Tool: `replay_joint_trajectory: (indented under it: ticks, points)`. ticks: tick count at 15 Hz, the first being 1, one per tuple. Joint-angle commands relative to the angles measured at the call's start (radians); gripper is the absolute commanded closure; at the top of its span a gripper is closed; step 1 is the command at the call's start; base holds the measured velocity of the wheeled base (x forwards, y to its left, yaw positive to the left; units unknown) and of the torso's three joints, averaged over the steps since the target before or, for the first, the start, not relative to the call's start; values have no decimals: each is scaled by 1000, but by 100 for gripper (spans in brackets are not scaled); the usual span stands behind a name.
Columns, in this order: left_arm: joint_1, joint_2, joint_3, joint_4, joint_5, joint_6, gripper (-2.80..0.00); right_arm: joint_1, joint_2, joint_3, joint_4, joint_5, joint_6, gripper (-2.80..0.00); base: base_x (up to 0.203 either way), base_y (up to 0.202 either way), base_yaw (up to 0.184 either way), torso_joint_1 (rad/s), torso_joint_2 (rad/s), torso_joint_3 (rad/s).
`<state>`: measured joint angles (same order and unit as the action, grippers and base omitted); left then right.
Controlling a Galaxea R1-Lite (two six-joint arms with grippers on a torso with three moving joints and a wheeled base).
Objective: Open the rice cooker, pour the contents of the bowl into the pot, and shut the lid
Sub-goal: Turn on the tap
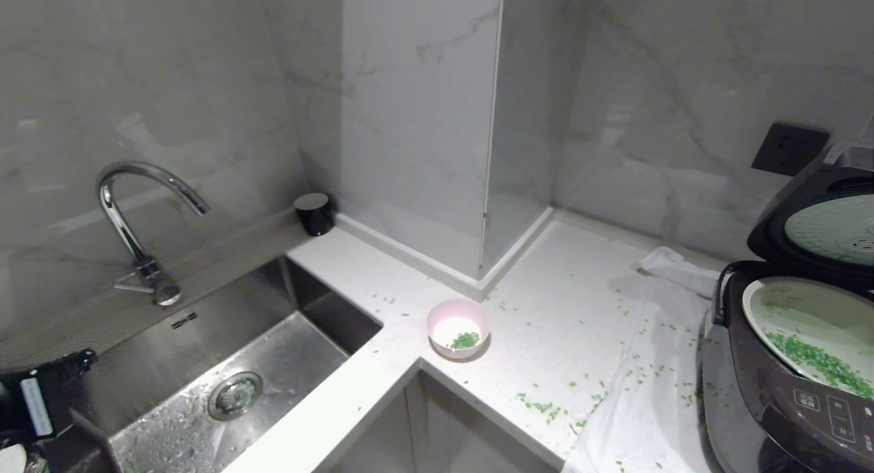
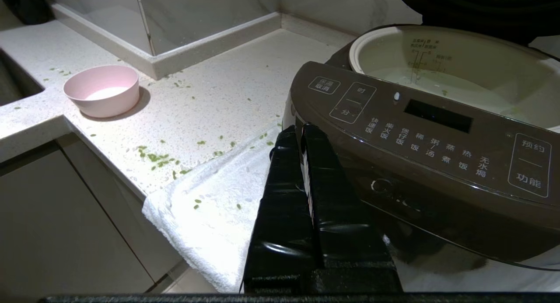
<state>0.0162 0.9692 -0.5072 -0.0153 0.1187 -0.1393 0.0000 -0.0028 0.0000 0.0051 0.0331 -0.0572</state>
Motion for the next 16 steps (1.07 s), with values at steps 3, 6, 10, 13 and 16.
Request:
replay_joint_trajectory:
  ticks: [3,6,10,13,16]
  points:
    - [23,550,-90,-125,137,-155,0,0,3,2,-1,1,-1,0,0,0,0,0,0,0]
    - [100,746,-144,-240,192,-219,0,0,3,2,-1,1,-1,0,0,0,0,0,0,0]
    - [170,875,-257,-268,209,-262,0,0,3,2,-1,1,-1,0,0,0,0,0,0,0]
    - [222,942,-372,-268,210,-261,0,0,3,2,-1,1,-1,0,0,0,0,0,0,0]
    - [252,998,-453,-269,212,-262,-280,0,3,2,-1,1,-1,0,0,0,0,0,0,0]
